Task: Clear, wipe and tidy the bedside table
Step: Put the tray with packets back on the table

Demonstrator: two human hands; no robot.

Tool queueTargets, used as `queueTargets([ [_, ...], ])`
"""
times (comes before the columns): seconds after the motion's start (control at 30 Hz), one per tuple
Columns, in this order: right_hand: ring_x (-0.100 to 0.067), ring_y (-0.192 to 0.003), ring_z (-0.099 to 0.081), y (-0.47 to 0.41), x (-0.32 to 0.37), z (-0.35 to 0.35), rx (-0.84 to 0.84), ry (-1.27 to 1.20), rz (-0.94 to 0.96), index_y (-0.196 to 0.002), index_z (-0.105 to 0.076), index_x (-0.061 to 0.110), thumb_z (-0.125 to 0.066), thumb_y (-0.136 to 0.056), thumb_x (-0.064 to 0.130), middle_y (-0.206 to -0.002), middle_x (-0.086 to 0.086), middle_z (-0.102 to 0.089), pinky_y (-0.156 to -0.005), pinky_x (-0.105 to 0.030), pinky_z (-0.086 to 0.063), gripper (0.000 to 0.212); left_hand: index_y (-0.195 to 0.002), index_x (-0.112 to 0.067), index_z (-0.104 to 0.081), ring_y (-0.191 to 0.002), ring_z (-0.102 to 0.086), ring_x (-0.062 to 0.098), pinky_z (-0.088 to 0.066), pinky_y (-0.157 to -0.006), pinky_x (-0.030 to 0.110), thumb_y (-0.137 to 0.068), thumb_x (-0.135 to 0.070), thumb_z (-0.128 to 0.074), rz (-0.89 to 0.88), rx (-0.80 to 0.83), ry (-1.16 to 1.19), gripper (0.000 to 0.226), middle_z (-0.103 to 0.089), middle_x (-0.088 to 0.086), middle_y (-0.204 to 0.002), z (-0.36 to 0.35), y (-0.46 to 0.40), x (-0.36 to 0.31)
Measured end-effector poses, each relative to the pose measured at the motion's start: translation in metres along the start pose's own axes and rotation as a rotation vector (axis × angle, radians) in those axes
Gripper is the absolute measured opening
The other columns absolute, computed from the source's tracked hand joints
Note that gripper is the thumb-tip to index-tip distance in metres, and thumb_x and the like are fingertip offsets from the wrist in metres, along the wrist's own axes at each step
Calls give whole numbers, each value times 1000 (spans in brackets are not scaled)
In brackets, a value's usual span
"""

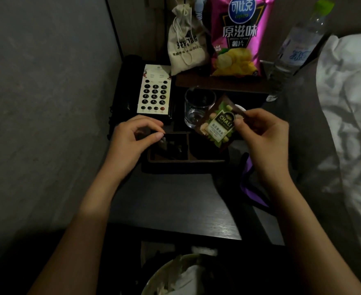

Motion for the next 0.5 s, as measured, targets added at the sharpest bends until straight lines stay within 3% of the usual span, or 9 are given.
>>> queueTargets([
  [0.1,-17,-82,-71,0,-4,-3,48,103,-6,-90,-65,5,-67,-90,9,-85,-7,-72,-71,-43,-59,4,-90,-8,-71,-99,-66,10,-49,-90,23,-86,-4,-69,-26,-64,73,6,-70,3,-101,0,0,-5],
  [0.17,-16,-82,-70,1,-6,-4,84,161,0,-86,-66,8,-67,-89,10,-83,-5,-71,-73,-43,-59,4,-91,-9,-70,-96,-65,11,-50,-87,23,-87,-6,-68,-41,-106,101,6,-71,3,-96,1,-1,-8],
  [0.27,-10,-80,-68,2,-7,-5,125,239,7,-82,-68,11,-68,-88,12,-80,2,-70,-72,-36,-57,5,-92,-10,-69,-91,-64,11,-51,-81,25,-89,-9,-67,-49,-149,143,5,-69,1,-91,4,-3,-8],
  [0.4,-1,-83,-61,1,-11,-7,147,350,35,-75,-67,19,-71,-84,14,-77,11,-63,-69,-10,-43,11,-95,-10,-64,-87,-61,9,-50,-73,23,-91,-8,-63,-19,-191,232,5,-65,2,-91,8,-4,-5],
  [0.5,-16,-101,-54,1,-17,-9,204,432,-8,-74,-64,27,-73,-82,17,-92,5,-58,-76,-18,-37,16,-92,-16,-61,-80,-61,3,-47,-57,17,-92,-6,-61,37,-188,310,10,-65,-3,-88,7,-3,-2],
])
Point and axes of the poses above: each hand's wrist, its own y-axis away from the middle knuckle, its own z-axis out of the back of the hand, x = y × z, the point moved 2 cm from there along -y, towards the middle knuckle
